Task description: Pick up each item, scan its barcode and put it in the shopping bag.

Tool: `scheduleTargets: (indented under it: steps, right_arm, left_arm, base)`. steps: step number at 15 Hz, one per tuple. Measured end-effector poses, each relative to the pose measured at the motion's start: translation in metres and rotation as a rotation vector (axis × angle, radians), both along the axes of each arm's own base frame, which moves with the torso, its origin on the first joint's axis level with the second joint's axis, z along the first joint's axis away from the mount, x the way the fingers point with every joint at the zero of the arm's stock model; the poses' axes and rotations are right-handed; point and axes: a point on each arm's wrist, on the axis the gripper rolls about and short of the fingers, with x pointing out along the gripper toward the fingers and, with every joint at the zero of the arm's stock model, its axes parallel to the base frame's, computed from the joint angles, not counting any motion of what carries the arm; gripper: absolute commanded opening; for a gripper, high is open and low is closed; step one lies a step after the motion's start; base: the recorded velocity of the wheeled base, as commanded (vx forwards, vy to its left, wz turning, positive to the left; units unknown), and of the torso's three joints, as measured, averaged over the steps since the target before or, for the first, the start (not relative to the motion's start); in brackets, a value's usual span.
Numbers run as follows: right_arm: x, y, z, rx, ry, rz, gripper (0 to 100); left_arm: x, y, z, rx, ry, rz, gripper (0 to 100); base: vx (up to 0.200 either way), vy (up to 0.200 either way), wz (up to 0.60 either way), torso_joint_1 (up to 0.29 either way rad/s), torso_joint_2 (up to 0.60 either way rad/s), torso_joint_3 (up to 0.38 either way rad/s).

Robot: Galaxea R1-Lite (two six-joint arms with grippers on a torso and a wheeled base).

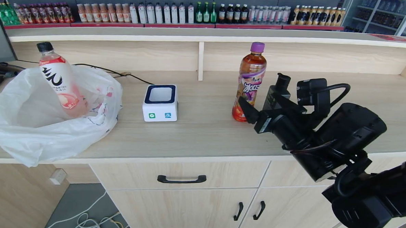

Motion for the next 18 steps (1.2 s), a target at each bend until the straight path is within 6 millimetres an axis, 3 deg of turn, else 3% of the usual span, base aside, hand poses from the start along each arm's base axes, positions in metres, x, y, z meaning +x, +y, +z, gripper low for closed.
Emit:
scheduleTargets:
  steps: [7,18]
  right_arm:
    - [0.008,0.004,0.002,-0.038,0.012,-0.058,100]
    - [0.060,0.012,0.001,-0.039,0.041,-0.129,100]
  left_arm:
    - [0.000,0.000,0.000,0.000,0.000,0.000,100]
    - [0.000,0.000,0.000,0.000,0.000,0.000,100]
  base:
    - [0.000,0.000,0.00,0.000,0.00,0.000]
    - [0.000,0.000,0.00,0.000,0.00,0.000]
